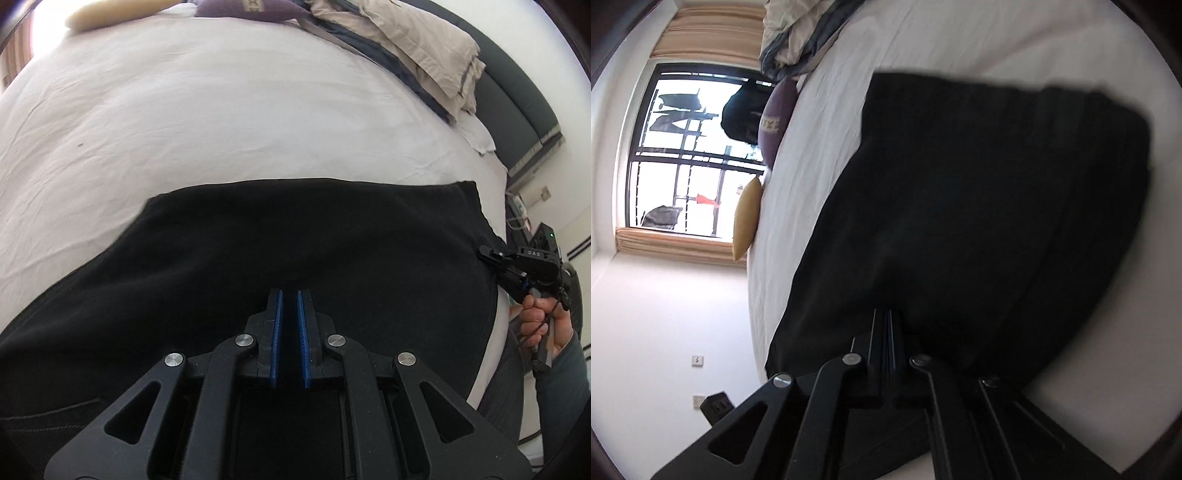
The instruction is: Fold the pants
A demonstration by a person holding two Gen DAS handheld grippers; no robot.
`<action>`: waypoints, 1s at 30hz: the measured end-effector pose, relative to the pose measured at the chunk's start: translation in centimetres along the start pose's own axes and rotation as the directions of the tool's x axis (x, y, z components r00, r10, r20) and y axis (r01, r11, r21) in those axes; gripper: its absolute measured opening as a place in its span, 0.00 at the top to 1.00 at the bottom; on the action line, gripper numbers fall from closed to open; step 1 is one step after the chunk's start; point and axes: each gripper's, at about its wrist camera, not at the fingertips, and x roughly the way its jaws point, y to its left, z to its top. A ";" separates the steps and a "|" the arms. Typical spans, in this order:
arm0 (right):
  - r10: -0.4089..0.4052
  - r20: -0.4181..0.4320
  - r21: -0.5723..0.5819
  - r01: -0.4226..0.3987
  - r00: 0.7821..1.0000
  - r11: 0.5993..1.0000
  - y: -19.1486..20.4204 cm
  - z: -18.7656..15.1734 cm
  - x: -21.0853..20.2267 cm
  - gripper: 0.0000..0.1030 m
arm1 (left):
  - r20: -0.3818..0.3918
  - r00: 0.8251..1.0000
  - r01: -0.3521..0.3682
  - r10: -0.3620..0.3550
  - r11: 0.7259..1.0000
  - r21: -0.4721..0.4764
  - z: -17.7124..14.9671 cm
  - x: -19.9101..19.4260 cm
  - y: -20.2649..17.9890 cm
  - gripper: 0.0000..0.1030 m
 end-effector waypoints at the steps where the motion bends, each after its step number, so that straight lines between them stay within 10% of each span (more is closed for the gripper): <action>1: -0.076 0.063 0.008 0.075 0.995 0.997 -0.6 1.0 -2.1 0.93 | 0.013 1.000 -0.017 0.018 1.000 -0.017 -0.4 -1.0 0.8 0.92; 2: -0.116 0.113 0.029 0.114 0.987 0.993 -1.0 1.9 -3.9 0.75 | 0.021 0.999 -0.037 0.038 0.999 -0.033 -0.8 -1.7 1.4 0.92; 5: -0.035 0.159 0.004 0.035 0.987 0.999 0.3 2.0 -6.8 0.62 | 0.036 0.999 -0.031 0.033 0.998 -0.063 -2.0 -3.1 1.7 0.92; 8: 0.121 0.024 -0.074 -0.119 0.992 0.990 3.2 -0.8 -4.3 0.50 | 0.028 1.000 -0.006 0.007 0.999 -0.039 -3.5 -3.6 0.1 0.92; 12: 0.084 -0.074 -0.045 -0.088 0.994 0.995 2.3 -2.5 -0.1 0.55 | 0.002 1.000 -0.014 0.014 0.999 -0.040 -5.3 -2.4 -0.9 0.92; 15: 0.025 0.008 0.047 -0.025 1.000 0.999 -1.8 -0.2 -1.9 0.85 | 0.015 0.999 -0.032 0.034 0.996 -0.085 -6.8 -4.1 1.8 0.92; 20: -0.186 0.249 0.109 0.163 0.950 0.981 -3.6 2.4 -10.0 0.46 | 0.065 0.997 -0.023 0.035 0.984 -0.178 -9.1 -6.7 5.6 0.92; 23: -0.163 0.262 0.101 0.141 0.951 0.985 -3.7 1.8 -11.6 0.46 | 0.097 0.986 -0.114 0.133 0.976 -0.184 -9.6 -8.7 5.0 0.92; 30: -0.050 0.160 0.211 0.015 0.986 0.977 -6.3 0.8 -7.8 0.46 | 0.094 0.992 -0.069 0.078 0.993 -0.096 -8.3 -7.8 1.4 0.92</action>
